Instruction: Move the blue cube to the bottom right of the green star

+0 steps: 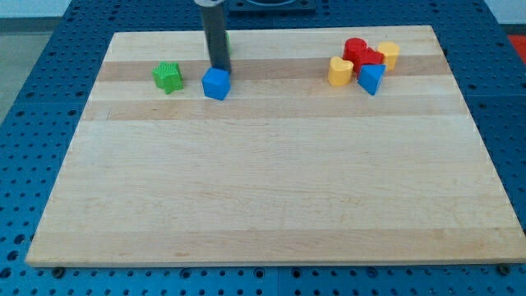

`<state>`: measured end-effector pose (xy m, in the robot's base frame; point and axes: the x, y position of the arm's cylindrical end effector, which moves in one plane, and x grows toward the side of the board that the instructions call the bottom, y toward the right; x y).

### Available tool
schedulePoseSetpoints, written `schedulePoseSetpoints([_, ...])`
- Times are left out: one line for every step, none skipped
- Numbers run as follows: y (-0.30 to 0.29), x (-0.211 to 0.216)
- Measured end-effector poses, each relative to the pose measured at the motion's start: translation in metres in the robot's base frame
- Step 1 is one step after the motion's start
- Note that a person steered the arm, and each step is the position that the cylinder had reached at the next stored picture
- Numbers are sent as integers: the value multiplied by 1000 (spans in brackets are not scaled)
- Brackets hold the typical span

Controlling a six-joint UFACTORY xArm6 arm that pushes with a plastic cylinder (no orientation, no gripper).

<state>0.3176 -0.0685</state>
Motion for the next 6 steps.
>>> schedulePoseSetpoints([25,25])
schedulePoseSetpoints([35,-47])
schedulePoseSetpoints([16,-44])
schedulePoseSetpoints([-9,9])
schedulePoseSetpoints([-44,52])
schedulePoseSetpoints([-60,60])
